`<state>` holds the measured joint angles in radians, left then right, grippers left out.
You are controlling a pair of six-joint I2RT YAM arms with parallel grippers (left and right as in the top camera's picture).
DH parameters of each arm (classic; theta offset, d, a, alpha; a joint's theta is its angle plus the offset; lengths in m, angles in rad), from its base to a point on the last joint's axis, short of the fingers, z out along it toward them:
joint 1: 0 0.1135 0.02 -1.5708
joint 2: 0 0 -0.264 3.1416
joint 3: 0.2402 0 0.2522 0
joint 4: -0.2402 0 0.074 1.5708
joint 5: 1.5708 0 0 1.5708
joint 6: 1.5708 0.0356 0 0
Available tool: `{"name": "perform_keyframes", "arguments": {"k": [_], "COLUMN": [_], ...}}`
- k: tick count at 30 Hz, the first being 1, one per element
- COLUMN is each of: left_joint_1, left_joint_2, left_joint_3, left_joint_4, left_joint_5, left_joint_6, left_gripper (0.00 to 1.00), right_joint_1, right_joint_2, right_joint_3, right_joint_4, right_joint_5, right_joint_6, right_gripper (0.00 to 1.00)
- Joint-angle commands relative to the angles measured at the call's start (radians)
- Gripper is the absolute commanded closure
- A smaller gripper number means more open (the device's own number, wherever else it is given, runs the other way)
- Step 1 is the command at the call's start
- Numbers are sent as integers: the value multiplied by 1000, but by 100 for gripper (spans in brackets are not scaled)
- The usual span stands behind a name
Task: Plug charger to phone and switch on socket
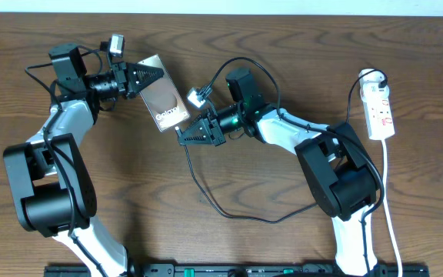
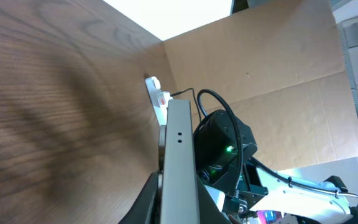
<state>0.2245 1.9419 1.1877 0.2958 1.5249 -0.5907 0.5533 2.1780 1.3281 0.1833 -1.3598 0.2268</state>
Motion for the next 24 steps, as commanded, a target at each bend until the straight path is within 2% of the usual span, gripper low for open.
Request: {"name": "perform_keyframes", "arguments": {"k": [1, 24], "left_joint_1": [1, 1], "left_joint_2": [-1, -1], "left_joint_3": [7, 7], "left_joint_4": [6, 6], "left_joint_5": [48, 48], "left_joint_6": [20, 21], "left_gripper": [92, 92], "right_joint_1": [4, 3], "right_joint_2": [1, 1], "right_joint_3": [-1, -1], "right_joint_4": [8, 19], "right_joint_5": [-6, 1], "right_joint_6": [5, 6], "right_gripper": [99, 99]}}
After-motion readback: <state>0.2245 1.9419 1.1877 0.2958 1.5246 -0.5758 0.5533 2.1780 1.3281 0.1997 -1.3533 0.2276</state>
